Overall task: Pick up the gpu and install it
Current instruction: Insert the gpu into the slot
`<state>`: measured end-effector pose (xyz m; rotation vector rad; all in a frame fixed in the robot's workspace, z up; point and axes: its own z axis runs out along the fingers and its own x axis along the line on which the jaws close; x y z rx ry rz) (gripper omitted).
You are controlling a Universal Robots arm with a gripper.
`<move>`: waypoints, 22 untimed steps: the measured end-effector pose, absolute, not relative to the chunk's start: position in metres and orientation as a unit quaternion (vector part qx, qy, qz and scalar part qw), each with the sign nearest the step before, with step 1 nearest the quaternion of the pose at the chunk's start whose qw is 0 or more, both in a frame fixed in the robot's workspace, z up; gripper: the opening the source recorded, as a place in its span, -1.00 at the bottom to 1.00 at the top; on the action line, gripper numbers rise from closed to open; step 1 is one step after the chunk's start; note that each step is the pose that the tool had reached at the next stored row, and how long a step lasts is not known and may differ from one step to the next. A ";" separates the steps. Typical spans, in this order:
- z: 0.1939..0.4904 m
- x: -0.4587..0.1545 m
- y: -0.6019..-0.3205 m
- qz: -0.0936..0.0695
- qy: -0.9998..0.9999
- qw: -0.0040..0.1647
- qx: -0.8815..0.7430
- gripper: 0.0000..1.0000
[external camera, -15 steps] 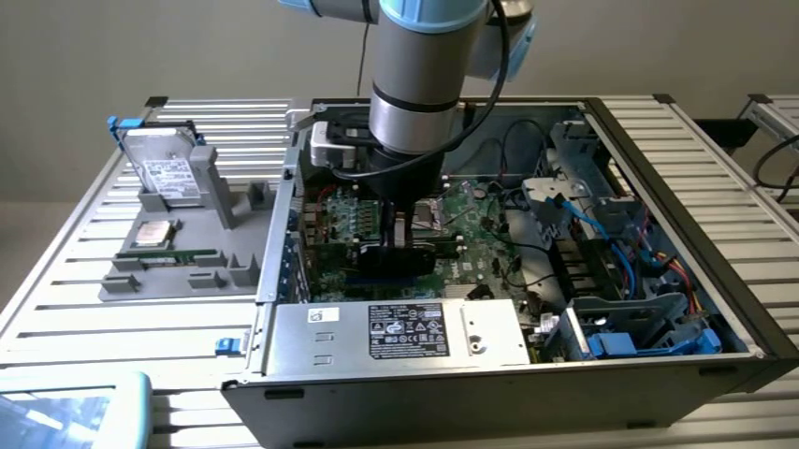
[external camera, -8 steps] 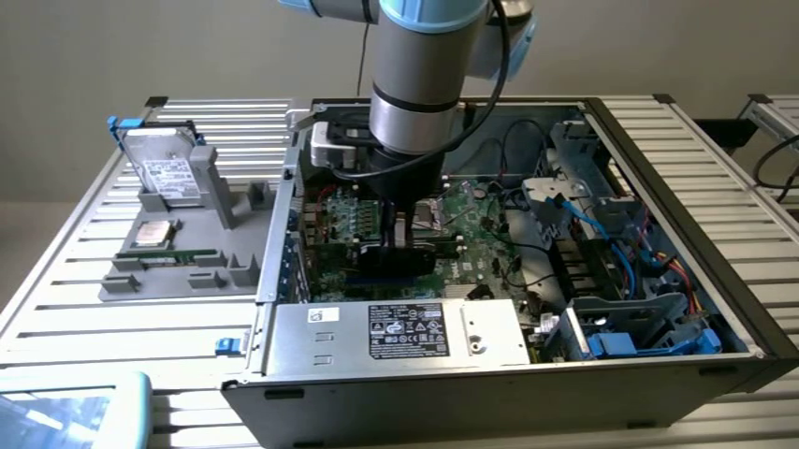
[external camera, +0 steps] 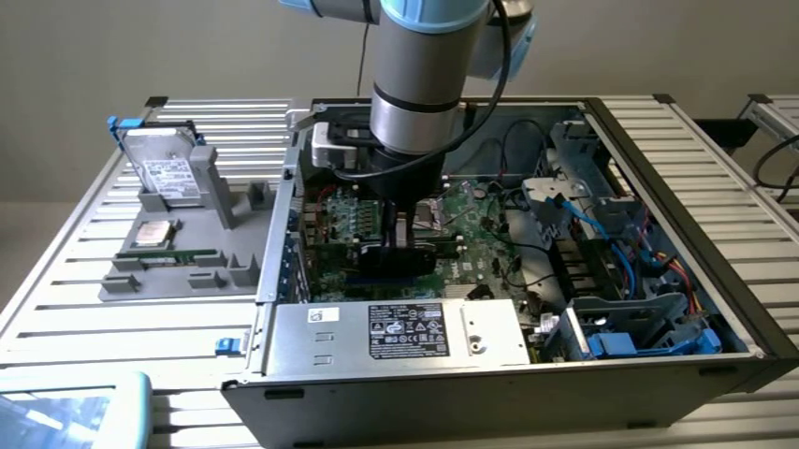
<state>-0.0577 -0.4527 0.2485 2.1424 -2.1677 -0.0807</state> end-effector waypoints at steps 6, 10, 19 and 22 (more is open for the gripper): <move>0.248 -0.058 -0.453 -0.026 -0.707 0.047 0.705 -0.46; 0.248 -0.058 -0.453 -0.026 -0.704 0.047 0.708 -0.46; 0.248 -0.058 -0.453 -0.026 -0.703 0.047 0.709 -0.46; 0.248 -0.058 -0.453 -0.026 -0.703 0.047 0.709 -0.46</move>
